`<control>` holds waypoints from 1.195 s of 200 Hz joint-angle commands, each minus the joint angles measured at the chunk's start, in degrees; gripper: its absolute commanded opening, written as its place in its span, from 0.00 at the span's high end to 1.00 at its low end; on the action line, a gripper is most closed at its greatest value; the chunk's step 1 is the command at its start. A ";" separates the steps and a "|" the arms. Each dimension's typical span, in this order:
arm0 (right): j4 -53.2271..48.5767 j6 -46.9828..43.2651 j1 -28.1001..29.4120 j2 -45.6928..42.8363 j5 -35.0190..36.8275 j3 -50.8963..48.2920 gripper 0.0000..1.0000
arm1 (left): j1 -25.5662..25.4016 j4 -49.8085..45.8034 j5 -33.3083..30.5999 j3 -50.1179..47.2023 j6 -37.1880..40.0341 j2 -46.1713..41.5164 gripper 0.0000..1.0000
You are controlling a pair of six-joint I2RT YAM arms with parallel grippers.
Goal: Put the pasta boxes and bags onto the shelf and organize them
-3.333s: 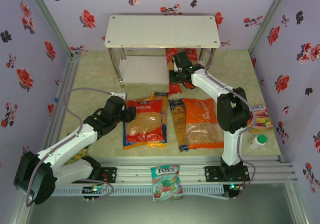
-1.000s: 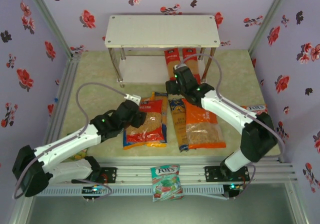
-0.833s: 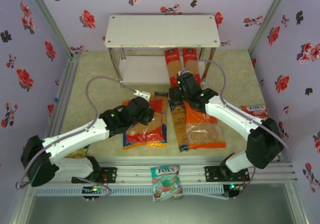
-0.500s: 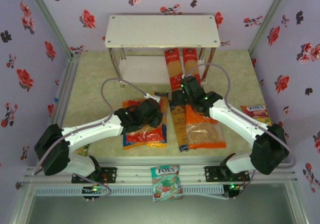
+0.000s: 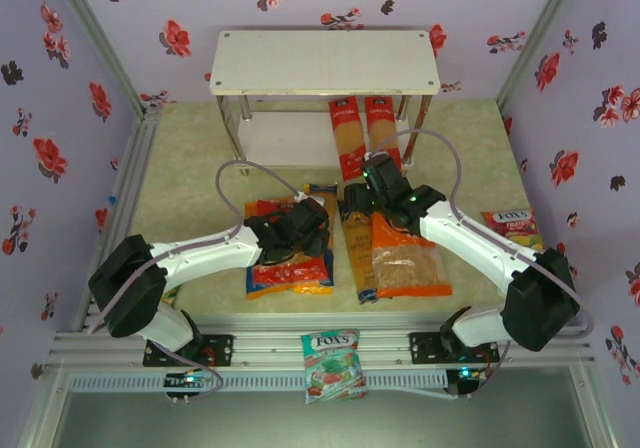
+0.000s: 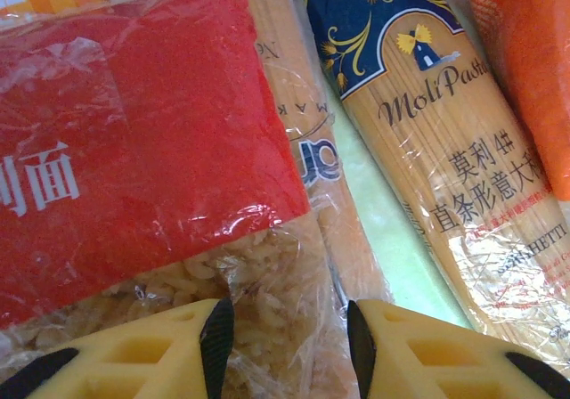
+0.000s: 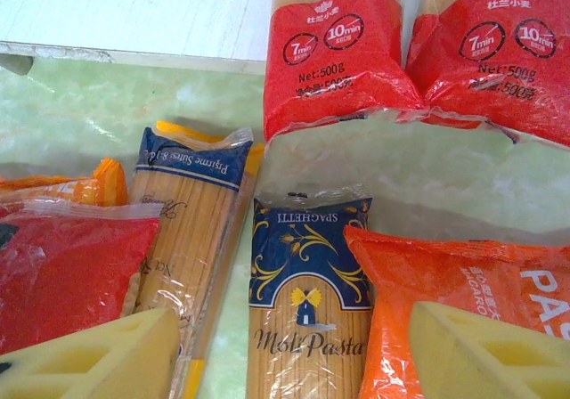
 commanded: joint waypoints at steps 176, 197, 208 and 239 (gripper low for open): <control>-0.32 0.77 0.23 -0.52 -0.99 0.06 0.31 | 6.66 -6.03 3.24 -13.72 -2.93 -2.23 0.60; -0.24 0.75 0.28 -0.60 -1.01 0.04 0.30 | 6.64 -6.45 4.30 -15.20 -4.21 -4.03 0.60; -0.33 0.85 0.28 -0.67 -1.10 0.01 0.30 | 6.67 -6.69 4.68 -16.00 -4.94 -5.01 0.60; 0.05 0.98 0.28 -0.78 -1.35 -0.06 0.30 | 6.68 -6.80 4.69 -17.36 -5.75 -6.91 0.60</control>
